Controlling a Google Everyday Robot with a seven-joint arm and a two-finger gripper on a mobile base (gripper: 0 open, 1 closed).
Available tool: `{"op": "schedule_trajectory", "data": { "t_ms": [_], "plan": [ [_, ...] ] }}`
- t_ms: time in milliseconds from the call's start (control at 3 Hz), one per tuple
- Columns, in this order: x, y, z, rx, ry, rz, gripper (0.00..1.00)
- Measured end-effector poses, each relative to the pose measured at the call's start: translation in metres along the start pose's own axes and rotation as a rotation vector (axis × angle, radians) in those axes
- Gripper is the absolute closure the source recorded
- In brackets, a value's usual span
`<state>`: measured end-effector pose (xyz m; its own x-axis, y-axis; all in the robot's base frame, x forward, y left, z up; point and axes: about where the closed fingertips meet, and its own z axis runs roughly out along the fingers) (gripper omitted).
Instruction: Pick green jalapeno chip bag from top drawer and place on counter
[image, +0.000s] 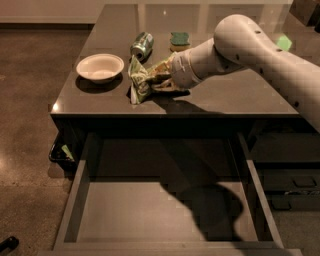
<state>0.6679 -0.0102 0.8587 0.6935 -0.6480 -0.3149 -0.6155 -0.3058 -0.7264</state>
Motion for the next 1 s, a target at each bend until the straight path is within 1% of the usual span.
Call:
{"op": "schedule_trajectory", "data": {
  "t_ms": [333,667,1000],
  "plan": [
    [0.0,0.0,0.0,0.0,0.0,0.0,0.11],
    [0.0,0.0,0.0,0.0,0.0,0.0,0.0],
    [0.0,0.0,0.0001,0.0,0.0,0.0,0.0]
  ]
}}
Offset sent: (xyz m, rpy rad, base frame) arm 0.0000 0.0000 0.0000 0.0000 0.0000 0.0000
